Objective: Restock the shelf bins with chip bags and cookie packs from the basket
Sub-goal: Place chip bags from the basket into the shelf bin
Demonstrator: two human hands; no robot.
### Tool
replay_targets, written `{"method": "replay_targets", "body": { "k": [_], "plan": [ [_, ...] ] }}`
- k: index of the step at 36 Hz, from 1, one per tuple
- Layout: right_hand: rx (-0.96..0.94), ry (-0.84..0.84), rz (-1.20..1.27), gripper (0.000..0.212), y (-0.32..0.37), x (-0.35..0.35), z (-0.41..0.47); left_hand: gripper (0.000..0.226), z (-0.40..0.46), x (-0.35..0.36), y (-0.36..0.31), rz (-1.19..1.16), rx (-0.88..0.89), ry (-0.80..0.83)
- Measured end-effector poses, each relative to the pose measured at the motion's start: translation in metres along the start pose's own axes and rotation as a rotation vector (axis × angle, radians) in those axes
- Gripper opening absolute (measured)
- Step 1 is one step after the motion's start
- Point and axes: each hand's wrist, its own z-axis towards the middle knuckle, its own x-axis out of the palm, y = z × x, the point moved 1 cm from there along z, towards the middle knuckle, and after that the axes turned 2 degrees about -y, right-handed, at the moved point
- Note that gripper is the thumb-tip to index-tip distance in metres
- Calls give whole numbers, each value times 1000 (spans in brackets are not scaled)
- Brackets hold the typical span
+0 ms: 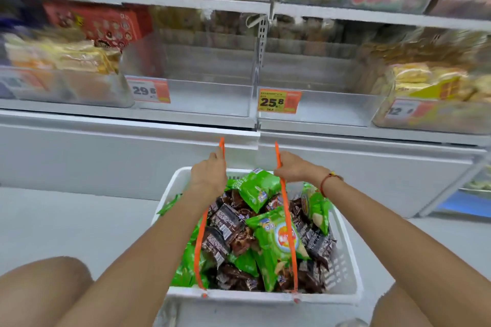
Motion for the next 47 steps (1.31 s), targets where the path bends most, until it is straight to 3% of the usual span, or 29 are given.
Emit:
{"method": "replay_targets", "body": {
  "k": [1, 2, 4, 6, 13, 22, 25, 29, 32, 34, 36, 39, 41, 45, 47],
  "plan": [
    [-5, -25, -20, 6, -5, -1, -3, 59, -3, 1, 0, 18, 9, -15],
    [-2, -51, -40, 10, -10, -2, -5, 58, -5, 3, 1, 30, 6, -34],
    [8, -99, -72, 34, -21, -2, -11, 54, -6, 5, 8, 63, -17, -86],
    [22, -165, -88, 44, -34, -2, -17, 50, -4, 7, 22, 103, -40, -136],
    [186, -403, -218, 48, -102, 15, -32, 54, 0, 32, 75, 216, -82, -180],
    [404, -219, -337, 43, -159, 55, -17, 69, -8, 100, 119, -30, -292, 32],
    [413, -272, -359, 40, -157, 62, -2, 46, 2, 103, 122, -95, -348, 82],
    [221, -548, -162, 33, -139, 64, 25, 35, 24, 102, 111, -60, -301, 8],
    [95, -605, 159, 22, -107, 57, 49, 37, 45, 97, 85, -151, -121, -98],
    [57, -513, 234, 22, -83, 53, 66, 34, 60, 95, 62, -225, 3, -70],
    [18, -296, 180, 36, -61, 53, 79, 34, 72, 97, 39, -294, 84, 46],
    [39, 103, 46, 64, -40, 58, 91, 43, 83, 107, 7, -445, 103, 371],
    [69, 280, -12, 64, -38, 64, 98, 53, 86, 114, -8, -517, 67, 535],
    [121, 285, 190, 61, -49, 67, 108, 49, 89, 118, -12, -608, 51, 546],
    [140, 265, 331, 46, -53, 63, 107, 40, 92, 124, -5, -710, 49, 480]
  ]
}}
